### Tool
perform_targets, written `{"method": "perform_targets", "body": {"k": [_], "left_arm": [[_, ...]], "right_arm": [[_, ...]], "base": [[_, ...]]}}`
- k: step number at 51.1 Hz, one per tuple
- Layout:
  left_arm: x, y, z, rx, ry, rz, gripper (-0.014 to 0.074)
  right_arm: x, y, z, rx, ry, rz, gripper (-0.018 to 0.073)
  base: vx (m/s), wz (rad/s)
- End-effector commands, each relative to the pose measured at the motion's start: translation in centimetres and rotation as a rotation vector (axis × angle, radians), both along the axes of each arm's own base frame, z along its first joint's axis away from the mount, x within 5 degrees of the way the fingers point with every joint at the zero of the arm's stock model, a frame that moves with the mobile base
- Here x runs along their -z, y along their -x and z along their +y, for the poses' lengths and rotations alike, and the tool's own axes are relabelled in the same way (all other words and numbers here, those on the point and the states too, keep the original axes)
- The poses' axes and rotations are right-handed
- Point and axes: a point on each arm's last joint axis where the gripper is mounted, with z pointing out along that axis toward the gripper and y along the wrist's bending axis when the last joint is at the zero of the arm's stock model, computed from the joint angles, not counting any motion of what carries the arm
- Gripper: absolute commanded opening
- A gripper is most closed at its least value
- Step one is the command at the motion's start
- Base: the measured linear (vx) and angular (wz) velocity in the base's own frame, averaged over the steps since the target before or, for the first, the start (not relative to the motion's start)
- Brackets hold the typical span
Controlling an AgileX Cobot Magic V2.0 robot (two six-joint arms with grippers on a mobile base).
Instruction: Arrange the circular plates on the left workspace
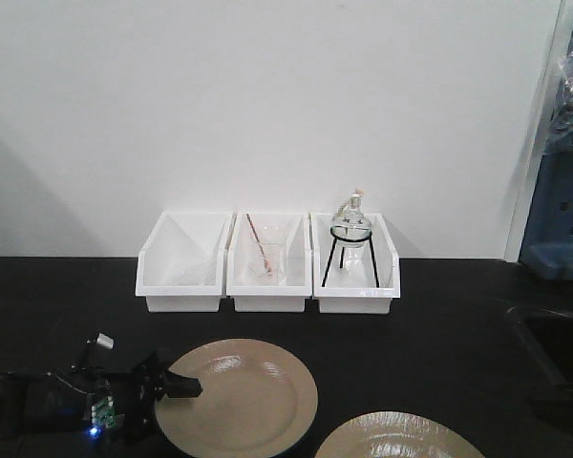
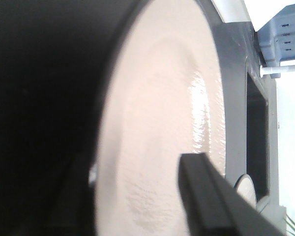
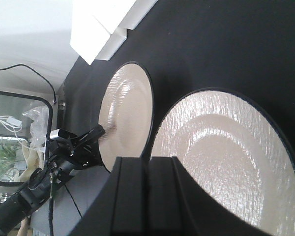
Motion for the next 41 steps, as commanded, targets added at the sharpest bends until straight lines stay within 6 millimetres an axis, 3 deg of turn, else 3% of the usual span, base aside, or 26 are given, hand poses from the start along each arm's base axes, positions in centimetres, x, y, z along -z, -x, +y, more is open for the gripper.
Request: {"method": "perform_targets", "body": {"k": [1,18,28,33,41], "left_arm": [[-4.0,-0.5,-0.4,0.005,0.095,-0.128,0.0568],[-4.9,0.2,3.2,0.118,-0.109,-0.211,0.0529],[-8.8,1.3,5.7,0.127,-0.120,-0.302,0.0442],[-11.4,2.2,6.9,0.127,-0.145,-0.365,0.0307],[-16.5,5.2,7.8,0.189,-0.235,-0.491,-0.0010]], "right_arm": [[-1.9,-0.1,0.1,-0.005,-0.027,-0.084,-0.0006],[-1.6,0.2,0.3,-0.053,0.003,-0.066,-0.0006],[-1.4,0.2,0.2,-0.059,0.026,-0.059,-0.0006],[-1.2,0.1,-0.1,-0.048,0.086,-0.079,-0.0003],[-0.4,-0.1,-1.0,-0.015,0.235,-0.073,0.0020]], "base": [[0.00,0.00],[0.00,0.00],[0.00,0.00],[0.00,0.00],[0.00,0.00]]}}
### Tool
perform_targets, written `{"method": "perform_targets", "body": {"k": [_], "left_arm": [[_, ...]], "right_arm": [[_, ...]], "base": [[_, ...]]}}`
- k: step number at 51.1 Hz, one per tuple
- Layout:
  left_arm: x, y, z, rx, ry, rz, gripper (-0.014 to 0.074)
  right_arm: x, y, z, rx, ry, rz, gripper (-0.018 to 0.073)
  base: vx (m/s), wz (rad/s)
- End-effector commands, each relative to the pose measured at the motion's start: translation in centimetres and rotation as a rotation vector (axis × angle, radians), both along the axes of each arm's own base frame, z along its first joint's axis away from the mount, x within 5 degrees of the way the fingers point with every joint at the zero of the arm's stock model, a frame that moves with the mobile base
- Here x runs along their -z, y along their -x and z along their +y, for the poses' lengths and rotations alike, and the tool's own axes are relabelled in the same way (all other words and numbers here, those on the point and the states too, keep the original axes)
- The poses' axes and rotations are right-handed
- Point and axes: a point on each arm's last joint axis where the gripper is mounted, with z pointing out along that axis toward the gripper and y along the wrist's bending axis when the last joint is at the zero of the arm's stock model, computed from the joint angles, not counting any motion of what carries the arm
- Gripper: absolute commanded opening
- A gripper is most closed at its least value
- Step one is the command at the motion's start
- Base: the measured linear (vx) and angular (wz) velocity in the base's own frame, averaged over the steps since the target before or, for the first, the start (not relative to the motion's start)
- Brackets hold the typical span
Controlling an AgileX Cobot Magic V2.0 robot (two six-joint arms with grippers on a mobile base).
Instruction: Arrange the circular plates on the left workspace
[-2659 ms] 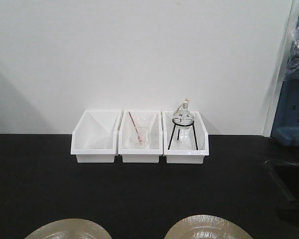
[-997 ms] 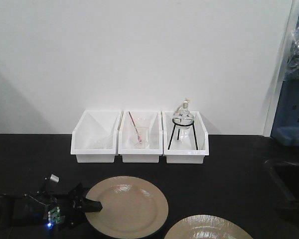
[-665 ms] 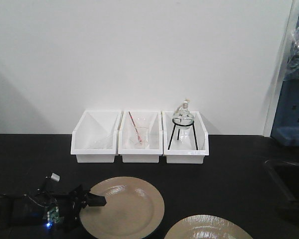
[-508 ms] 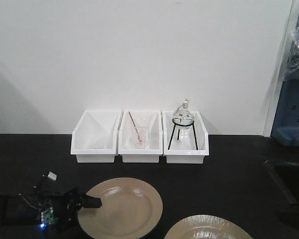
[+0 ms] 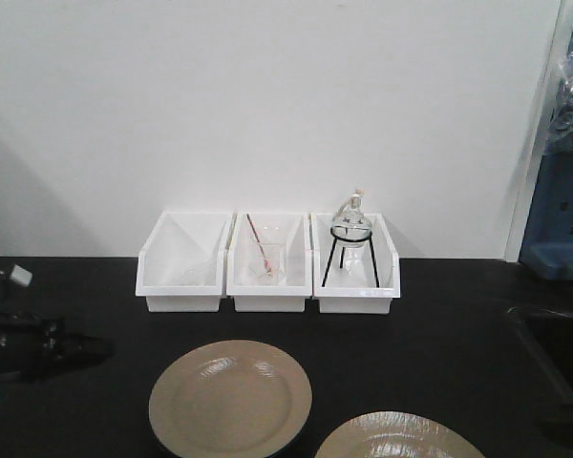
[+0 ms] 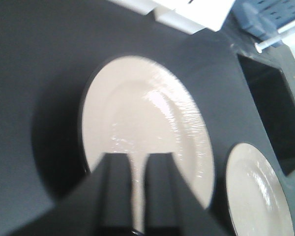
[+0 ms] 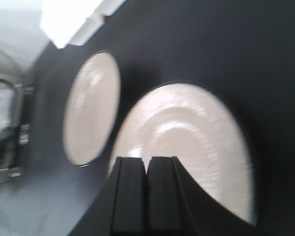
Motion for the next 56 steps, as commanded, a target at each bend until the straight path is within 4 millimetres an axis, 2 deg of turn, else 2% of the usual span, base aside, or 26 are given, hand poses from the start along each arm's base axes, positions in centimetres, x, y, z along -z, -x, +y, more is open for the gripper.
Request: {"method": "perform_targets", "body": {"k": [1,6,14,23,29,37,42,49,56], "left_arm": [[-5.8,2.3,-0.4,0.068,-0.001,-0.144,-0.0010],[-8.6,5.2,-0.5,0.103,-0.105,-0.182,-0.0005],[-10.8,9.8,-0.6,0.044,-0.240,-0.233,-0.0001],[-11.0,14.0,-0.9,-0.052,-0.269,-0.296,-0.0001],[-10.0,16.0,-1.2,-0.055,-0.268,-0.284,-0.0001],[-8.9,17.4,-1.5,-0.056,-0.265,-0.268,-0.0001],[-8.4,17.6,-1.6,-0.045,-0.262,-0.251,-0.0001],[-8.5,17.6,-1.7,-0.048,-0.240,-0.251,-0.0001],[-8.6,17.6,-1.7,-0.048,-0.231,-0.252,-0.0001]], "right_arm": [[-1.3,-0.3,-0.5,0.018,0.076,-0.078,0.0025],[-0.9,-0.4,-1.1,0.035,0.163,-0.065,0.0086],[-0.1,-0.1,-1.8,0.019,0.295,-0.032,0.0202],[0.0,-0.1,-1.8,0.032,0.281,-0.006,0.0385],[1.0,-0.4,-1.9,0.065,0.218,0.062,0.0461],[4.5,-1.1,-1.6,0.003,0.059,0.204,0.0470],[6.8,-1.7,-1.1,-0.056,-0.058,0.251,0.0470],[8.4,-2.5,0.4,-0.094,-0.101,0.280,0.0458],[9.1,-3.3,3.0,-0.148,-0.088,0.277,0.0444]], "base": [[0.00,0.00],[0.00,0.00],[0.00,0.00],[0.00,0.00],[0.00,0.00],[0.00,0.00],[0.00,0.00],[0.00,0.00],[0.00,0.00]]}}
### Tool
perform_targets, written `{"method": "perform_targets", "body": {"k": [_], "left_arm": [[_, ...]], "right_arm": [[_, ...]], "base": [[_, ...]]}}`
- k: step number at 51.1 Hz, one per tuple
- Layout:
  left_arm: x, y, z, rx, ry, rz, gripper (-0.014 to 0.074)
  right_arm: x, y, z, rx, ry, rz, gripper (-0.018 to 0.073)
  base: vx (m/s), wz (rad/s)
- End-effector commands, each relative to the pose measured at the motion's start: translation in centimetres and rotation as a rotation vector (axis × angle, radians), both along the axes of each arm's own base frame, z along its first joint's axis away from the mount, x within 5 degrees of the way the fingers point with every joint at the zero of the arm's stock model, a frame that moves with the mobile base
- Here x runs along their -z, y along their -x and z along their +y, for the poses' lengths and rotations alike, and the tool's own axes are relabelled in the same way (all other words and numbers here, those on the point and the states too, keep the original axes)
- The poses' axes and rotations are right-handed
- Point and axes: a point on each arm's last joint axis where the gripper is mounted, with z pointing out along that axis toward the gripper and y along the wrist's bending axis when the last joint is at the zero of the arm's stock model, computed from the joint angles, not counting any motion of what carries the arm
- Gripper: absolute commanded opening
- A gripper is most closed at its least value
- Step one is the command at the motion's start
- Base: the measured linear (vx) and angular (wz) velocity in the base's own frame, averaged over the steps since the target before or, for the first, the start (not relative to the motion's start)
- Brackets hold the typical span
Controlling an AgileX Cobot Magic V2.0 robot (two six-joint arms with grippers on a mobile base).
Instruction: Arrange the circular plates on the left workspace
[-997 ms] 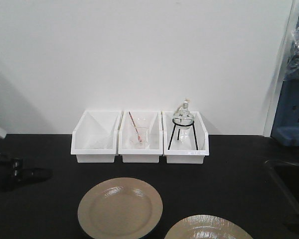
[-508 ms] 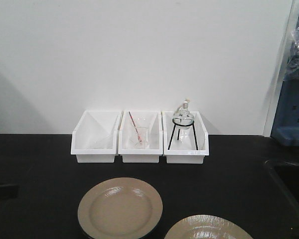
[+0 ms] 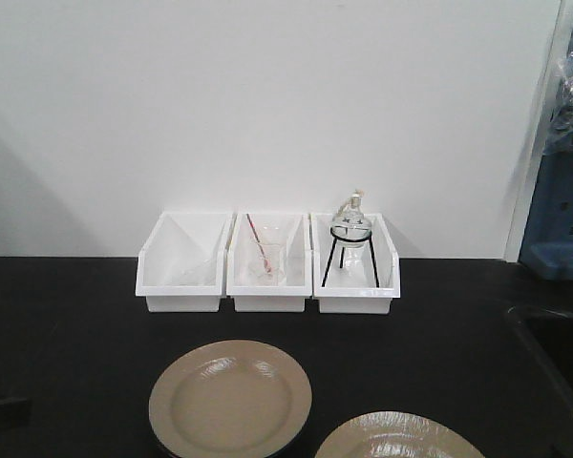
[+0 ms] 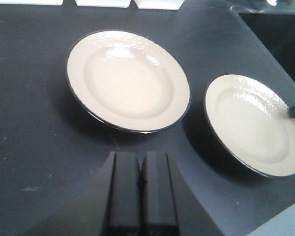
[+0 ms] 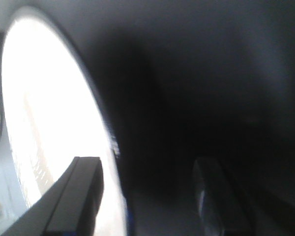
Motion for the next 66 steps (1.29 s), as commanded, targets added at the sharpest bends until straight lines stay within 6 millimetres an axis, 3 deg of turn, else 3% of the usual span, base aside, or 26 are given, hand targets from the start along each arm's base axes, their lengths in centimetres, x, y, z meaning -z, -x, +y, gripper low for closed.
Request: {"method": "perform_targets", "body": {"k": [1,9,18,28,41,46,55,66], "left_arm": [[-1.6,0.0,-0.2,-0.026,0.065,-0.055,-0.0001],[-1.6,0.1,-0.3,-0.014,0.067,-0.049,-0.0001],[-1.5,0.2,-0.3,-0.004,0.067,-0.043,-0.0001],[-1.4,0.2,-0.3,0.001,0.056,-0.041,-0.0001],[-1.3,0.2,-0.2,0.001,0.040,-0.038,-0.0001],[-1.4,0.2,-0.2,-0.003,0.039,-0.040,-0.0001],[-1.4,0.2,-0.3,0.002,0.042,-0.037,-0.0001],[-1.4,0.3,-0.3,0.003,0.044,-0.036,-0.0001]], "right_arm": [[-1.7,-1.1,1.9,-0.030,-0.040,-0.083,0.0439],[-1.5,-1.8,4.0,-0.027,-0.030,-0.090,0.0324],[-1.5,-1.8,5.2,-0.062,-0.027,-0.093,-0.0015],[-2.6,-1.6,4.4,-0.049,-0.062,-0.118,-0.0005],[-8.8,-0.8,1.2,0.122,-0.049,-0.305,-0.0004],[-11.0,-1.3,1.3,0.143,-0.067,-0.376,-0.0004],[-13.5,-4.2,4.9,0.109,-0.131,-0.437,-0.0004],[-13.6,-8.6,12.6,0.023,-0.156,-0.438,-0.0004]], "base": [[0.00,0.00],[0.00,0.00],[0.00,0.00],[0.00,0.00],[0.00,0.00],[0.00,0.00],[0.00,0.00],[0.00,0.00]]}}
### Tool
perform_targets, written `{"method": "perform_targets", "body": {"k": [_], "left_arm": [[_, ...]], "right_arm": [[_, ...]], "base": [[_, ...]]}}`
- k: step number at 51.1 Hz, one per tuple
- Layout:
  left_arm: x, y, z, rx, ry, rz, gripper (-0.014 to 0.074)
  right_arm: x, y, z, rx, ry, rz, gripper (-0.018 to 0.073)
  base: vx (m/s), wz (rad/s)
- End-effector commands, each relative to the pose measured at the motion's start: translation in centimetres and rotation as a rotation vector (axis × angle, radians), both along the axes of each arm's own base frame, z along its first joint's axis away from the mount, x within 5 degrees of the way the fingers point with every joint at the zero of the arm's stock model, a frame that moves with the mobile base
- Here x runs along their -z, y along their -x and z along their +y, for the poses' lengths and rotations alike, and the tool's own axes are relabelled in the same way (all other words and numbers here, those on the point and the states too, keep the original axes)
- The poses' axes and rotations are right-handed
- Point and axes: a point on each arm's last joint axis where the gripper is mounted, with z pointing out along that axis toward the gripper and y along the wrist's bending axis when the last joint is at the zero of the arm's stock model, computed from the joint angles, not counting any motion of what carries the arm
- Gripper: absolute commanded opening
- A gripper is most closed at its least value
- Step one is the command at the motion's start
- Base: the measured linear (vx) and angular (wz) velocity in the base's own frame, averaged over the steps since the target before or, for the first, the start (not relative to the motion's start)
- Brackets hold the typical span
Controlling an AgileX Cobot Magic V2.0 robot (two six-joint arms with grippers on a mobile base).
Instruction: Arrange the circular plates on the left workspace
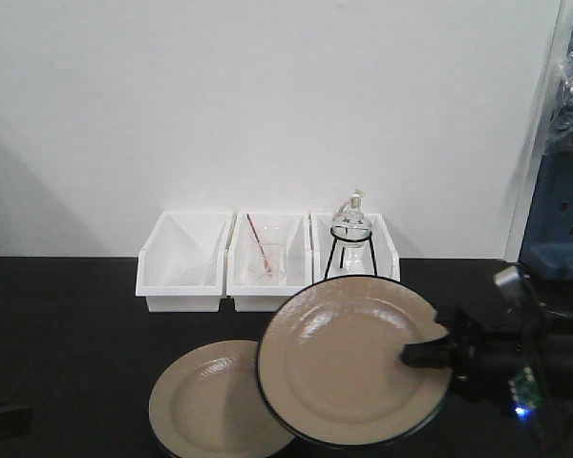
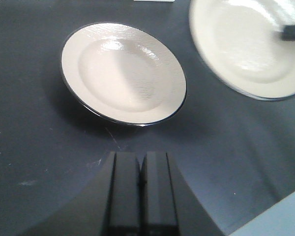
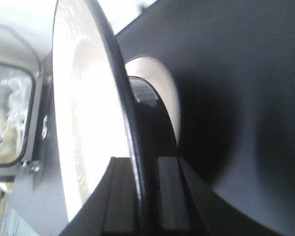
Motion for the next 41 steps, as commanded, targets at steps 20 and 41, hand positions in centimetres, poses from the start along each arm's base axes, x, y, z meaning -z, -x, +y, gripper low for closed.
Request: {"method": "perform_targets", "body": {"k": [20,41], "left_arm": [[-1.5,0.1,-0.2,-0.021,0.051,-0.052,-0.0001],[-1.5,0.0,-0.1,-0.026,0.050,-0.054,-0.0001]], "right_arm": [[0.7,-5.9,10.0,-0.095,-0.097,-0.033,-0.0004],[4.5,-7.2,11.8,-0.128,-0.022,-0.048,0.0126]], "base": [[0.00,0.00],[0.00,0.00]]}}
